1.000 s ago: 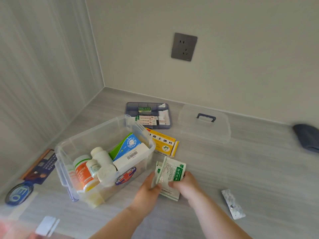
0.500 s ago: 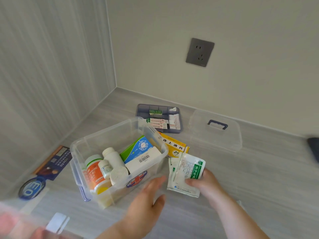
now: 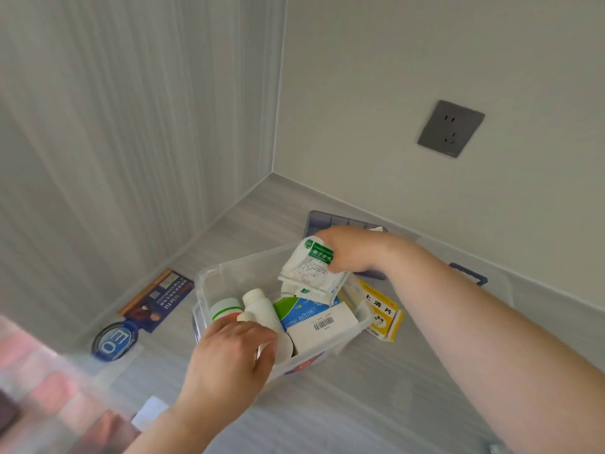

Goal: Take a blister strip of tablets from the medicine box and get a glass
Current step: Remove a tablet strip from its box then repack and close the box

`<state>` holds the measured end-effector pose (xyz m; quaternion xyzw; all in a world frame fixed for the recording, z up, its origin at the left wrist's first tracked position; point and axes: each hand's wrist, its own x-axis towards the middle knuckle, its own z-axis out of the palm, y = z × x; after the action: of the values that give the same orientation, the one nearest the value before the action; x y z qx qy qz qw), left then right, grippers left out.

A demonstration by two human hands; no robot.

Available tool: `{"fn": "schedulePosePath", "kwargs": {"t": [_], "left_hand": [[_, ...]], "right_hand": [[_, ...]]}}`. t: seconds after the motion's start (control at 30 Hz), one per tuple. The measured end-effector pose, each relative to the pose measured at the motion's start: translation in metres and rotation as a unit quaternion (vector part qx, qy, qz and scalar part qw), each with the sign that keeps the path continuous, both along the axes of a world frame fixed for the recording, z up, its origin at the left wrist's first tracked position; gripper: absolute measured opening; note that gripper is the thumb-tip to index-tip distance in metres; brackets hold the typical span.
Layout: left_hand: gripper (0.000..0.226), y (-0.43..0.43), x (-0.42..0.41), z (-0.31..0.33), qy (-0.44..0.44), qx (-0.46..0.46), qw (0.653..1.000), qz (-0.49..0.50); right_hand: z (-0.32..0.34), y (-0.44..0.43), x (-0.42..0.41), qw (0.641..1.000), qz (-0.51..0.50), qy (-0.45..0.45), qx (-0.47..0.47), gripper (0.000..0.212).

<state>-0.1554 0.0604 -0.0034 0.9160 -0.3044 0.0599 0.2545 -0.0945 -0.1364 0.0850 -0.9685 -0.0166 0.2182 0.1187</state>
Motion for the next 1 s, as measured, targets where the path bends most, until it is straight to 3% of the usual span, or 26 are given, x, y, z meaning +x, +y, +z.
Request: {"fn": "schedulePosePath", "kwargs": {"t": [0.2, 0.37, 0.57, 0.77, 0.9, 1.0], "left_hand": [[0.031, 0.0, 0.002, 0.0, -0.009, -0.01, 1.0, 0.005], [0.028, 0.001, 0.004, -0.004, -0.005, -0.027, 1.0, 0.002], [0.027, 0.001, 0.007, -0.008, 0.021, -0.03, 0.999, -0.001], [0.027, 0.0, 0.006, -0.007, 0.019, -0.035, 0.999, 0.006], [0.028, -0.001, 0.005, -0.006, 0.003, -0.035, 0.999, 0.012], [0.03, -0.001, 0.004, -0.005, -0.009, -0.027, 1.0, 0.012]], "right_hand": [[-0.033, 0.031, 0.046, 0.954, 0.118, 0.103, -0.255, 0.036], [-0.069, 0.043, 0.054, 0.919, 0.182, 0.167, -0.308, 0.03], [-0.085, 0.031, 0.049, 0.94, 0.186, 0.164, -0.234, 0.041], [-0.077, 0.02, 0.042, 0.973, 0.125, 0.163, -0.11, 0.054], [-0.066, 0.013, 0.03, 0.99, 0.096, 0.078, -0.066, 0.049], [-0.046, -0.007, 0.015, 0.997, 0.03, -0.049, 0.047, 0.047]]}}
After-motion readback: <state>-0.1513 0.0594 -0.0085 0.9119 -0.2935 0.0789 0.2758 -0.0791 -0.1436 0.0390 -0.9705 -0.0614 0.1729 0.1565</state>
